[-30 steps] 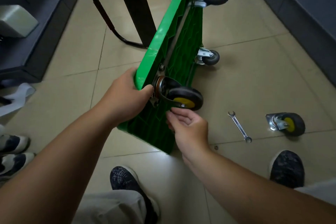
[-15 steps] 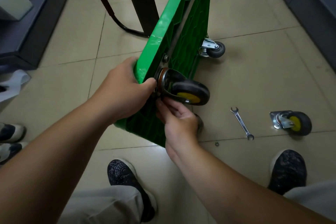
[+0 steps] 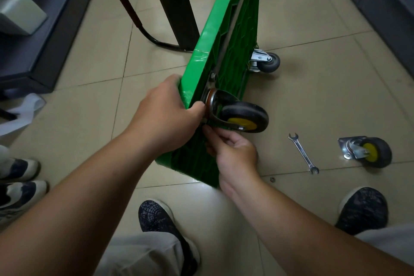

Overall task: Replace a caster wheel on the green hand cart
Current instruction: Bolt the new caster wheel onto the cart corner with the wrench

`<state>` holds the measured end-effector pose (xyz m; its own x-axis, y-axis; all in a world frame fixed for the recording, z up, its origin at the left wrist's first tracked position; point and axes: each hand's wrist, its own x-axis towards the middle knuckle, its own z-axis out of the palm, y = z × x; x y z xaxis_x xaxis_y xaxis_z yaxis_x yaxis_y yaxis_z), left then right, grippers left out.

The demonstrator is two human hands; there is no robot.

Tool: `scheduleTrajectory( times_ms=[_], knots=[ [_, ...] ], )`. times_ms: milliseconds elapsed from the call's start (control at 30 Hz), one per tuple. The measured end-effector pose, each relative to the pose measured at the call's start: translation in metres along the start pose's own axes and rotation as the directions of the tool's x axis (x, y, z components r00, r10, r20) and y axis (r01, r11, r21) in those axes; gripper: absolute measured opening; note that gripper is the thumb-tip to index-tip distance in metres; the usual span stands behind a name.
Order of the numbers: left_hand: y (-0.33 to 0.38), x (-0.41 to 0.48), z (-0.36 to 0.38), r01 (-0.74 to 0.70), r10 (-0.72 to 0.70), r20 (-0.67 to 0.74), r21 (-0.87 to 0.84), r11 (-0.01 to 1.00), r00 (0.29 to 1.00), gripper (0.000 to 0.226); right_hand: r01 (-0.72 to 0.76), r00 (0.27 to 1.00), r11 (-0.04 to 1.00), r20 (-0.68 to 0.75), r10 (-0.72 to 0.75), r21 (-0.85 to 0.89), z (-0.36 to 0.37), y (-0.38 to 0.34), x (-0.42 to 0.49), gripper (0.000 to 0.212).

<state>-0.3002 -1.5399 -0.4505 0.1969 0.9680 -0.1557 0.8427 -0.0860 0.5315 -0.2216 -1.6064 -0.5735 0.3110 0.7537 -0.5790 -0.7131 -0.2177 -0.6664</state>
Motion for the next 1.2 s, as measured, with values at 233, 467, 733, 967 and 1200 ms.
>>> scheduleTrajectory(
  times_ms=[233, 467, 733, 967, 1200],
  knots=[
    [-0.001, -0.001, -0.003, -0.003, 0.003, 0.002, -0.001, 1.000, 1.000, 0.051, 0.080, 0.993, 0.994, 0.093, -0.074, -0.070, -0.007, -0.002, 0.000, 0.010],
    [-0.001, 0.000, -0.002, -0.002, 0.002, 0.011, 0.001, 1.000, 1.000, 0.054, 0.064, 0.996, 0.994, 0.060, -0.059, -0.085, -0.003, -0.004, 0.003, 0.005],
    [-0.007, 0.002, -0.002, -0.018, 0.018, -0.005, -0.019, 1.000, 1.000, 0.043, 0.078, 0.996, 0.997, 0.043, -0.078, 0.003, 0.003, -0.003, -0.003, 0.015],
    [-0.005, 0.001, -0.001, -0.013, 0.013, -0.002, -0.028, 1.000, 1.000, 0.047, 0.131, 0.991, 0.983, 0.002, -0.132, -0.129, 0.000, 0.001, -0.002, 0.009],
    [-0.012, 0.005, -0.005, 0.097, -0.077, 0.101, -0.219, 0.971, 0.992, 0.031, 0.107, 0.994, 0.986, -0.024, -0.110, -0.129, 0.006, -0.002, 0.000, 0.008]
  ],
)
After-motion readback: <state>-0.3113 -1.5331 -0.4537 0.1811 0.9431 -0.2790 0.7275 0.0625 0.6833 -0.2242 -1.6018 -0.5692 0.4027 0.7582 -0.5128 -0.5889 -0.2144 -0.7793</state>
